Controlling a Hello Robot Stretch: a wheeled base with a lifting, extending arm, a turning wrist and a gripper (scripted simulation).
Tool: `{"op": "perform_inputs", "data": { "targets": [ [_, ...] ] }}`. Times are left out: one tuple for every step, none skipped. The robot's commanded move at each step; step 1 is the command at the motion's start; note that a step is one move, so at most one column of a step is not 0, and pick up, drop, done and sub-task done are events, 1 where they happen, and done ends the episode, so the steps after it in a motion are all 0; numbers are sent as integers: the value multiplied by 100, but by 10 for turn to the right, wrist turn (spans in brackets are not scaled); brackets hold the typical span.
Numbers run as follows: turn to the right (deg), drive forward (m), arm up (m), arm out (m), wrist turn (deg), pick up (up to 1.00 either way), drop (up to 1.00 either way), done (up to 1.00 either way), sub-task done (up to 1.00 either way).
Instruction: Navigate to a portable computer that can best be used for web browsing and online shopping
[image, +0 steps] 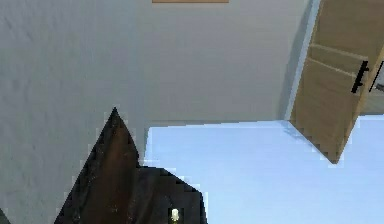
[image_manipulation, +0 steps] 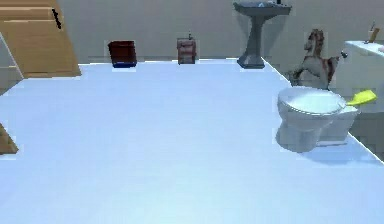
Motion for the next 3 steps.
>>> {"op": "perform_inputs", "data": {
  "targets": [
    [450, 0, 0, 0, 0, 0, 0, 0, 0],
    [450, 0, 0, 0, 0, 0, 0, 0, 0],
    [450, 0, 0, 0, 0, 0, 0, 0, 0]
  ]
}}
